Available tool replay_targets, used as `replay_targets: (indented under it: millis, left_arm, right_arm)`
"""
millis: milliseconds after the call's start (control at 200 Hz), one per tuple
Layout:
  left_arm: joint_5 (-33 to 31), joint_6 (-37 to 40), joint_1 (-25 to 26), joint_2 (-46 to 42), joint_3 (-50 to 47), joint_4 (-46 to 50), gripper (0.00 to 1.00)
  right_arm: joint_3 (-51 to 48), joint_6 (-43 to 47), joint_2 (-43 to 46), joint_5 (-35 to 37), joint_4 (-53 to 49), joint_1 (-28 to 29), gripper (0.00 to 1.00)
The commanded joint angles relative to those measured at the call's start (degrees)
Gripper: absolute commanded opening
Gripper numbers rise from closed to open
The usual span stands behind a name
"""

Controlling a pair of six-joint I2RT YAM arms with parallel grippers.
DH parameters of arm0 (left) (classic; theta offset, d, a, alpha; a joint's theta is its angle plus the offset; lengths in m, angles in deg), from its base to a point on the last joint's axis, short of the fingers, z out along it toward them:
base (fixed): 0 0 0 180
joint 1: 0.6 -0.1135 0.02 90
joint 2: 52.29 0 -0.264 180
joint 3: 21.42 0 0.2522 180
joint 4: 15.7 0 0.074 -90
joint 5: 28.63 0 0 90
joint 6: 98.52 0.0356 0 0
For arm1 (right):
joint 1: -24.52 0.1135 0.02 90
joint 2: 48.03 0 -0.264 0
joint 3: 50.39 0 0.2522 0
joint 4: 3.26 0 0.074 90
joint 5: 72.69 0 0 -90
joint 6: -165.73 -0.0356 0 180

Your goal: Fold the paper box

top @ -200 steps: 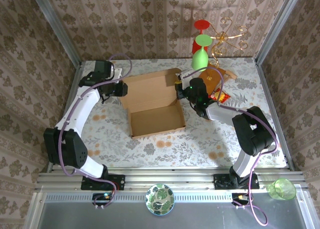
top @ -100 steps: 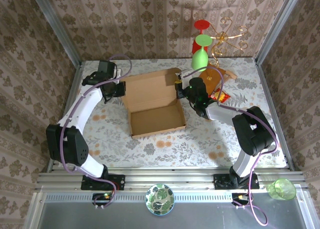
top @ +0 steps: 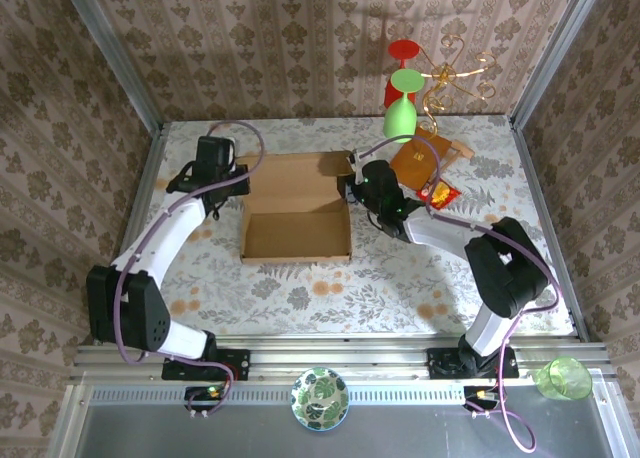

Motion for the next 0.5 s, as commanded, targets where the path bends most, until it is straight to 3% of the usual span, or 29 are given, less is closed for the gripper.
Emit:
replay_targets:
  millis: [0,165,360,495]
  left_arm:
    - [0.91,5.87,0.51,-3.10,-4.78,-11.53,0.00]
    - [2.33,8.46,0.38,-4.59,-8.89,-16.29,0.00]
    - [4.43,9.23,-0.62,-6.46,-10.25,-17.88,0.00]
    - [7.53,9.16,-1.50,-7.79,-11.09,-18.38,0.00]
  right_arm:
    - [3.25,-4.71,4.97,-1.96,-9.33,-0.19,0.43]
    - [5.01,-7.21,11.33,-7.72,-19.16,-0.72,0.51]
    - [7.24,-16.14,20.59,-6.09,-29.19,-2.71,0.54]
    - [13.14,-24.52,21.12,-6.58,-35.59,-5.64,0.60]
